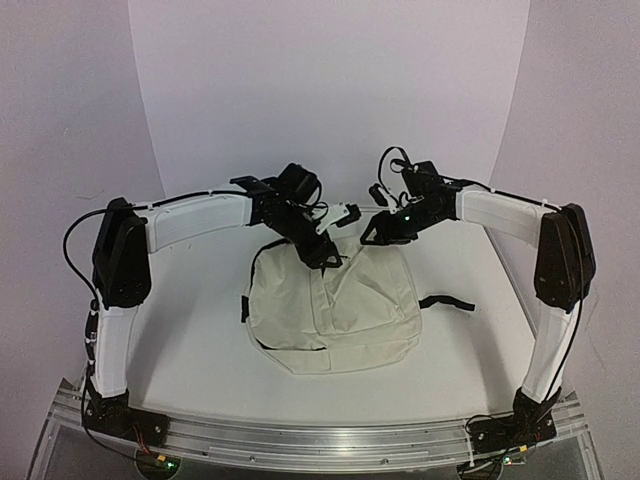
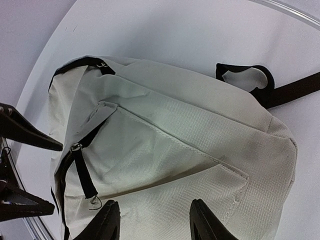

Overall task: Pack the student bag
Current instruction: Zip the student bag at the center of the board.

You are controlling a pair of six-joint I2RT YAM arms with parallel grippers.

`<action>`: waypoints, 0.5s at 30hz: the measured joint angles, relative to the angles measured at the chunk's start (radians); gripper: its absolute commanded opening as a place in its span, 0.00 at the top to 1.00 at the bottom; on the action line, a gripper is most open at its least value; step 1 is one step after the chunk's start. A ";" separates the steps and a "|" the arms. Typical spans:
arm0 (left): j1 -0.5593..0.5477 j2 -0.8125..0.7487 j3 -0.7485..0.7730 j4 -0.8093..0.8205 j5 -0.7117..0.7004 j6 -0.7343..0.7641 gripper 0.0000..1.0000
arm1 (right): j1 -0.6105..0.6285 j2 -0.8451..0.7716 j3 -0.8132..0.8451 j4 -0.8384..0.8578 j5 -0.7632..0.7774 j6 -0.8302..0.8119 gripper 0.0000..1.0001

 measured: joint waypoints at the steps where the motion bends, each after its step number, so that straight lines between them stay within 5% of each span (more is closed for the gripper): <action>1: -0.003 0.008 0.006 -0.001 -0.004 0.011 0.42 | 0.000 0.000 0.000 0.000 -0.002 0.000 0.51; 10: -0.014 0.067 0.064 -0.009 -0.039 0.093 0.43 | 0.000 0.007 0.011 -0.007 -0.009 0.004 0.48; 15: -0.012 0.107 0.121 -0.021 -0.047 0.116 0.55 | 0.000 0.042 0.046 -0.008 -0.008 0.005 0.40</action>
